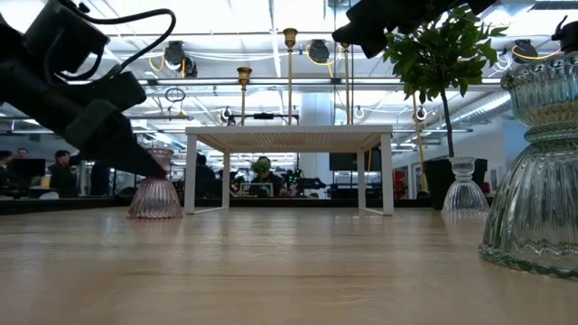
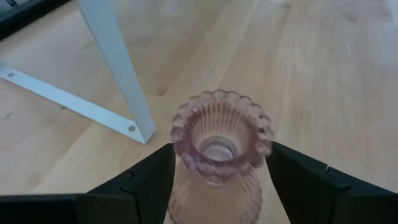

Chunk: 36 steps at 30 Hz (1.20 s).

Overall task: Pick & Place candle stick holders
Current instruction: Put the pink candle holder on the shelf

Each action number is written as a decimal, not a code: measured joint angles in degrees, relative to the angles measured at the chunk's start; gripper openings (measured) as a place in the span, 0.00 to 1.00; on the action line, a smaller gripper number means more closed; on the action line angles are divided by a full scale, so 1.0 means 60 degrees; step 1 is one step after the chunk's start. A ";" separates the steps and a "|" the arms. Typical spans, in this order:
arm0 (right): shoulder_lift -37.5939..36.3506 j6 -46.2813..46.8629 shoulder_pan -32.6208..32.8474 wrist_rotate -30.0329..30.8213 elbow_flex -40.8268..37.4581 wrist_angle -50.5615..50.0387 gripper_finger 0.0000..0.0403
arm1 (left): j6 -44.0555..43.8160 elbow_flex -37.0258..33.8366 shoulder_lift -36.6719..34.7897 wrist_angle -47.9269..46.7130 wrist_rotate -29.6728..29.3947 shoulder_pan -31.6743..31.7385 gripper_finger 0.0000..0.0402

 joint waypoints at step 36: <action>0.0000 0.0000 0.0002 0.0000 0.0000 -0.0003 0.49 | 0.1209 0.0026 0.0433 0.5033 -0.0243 -0.1127 0.35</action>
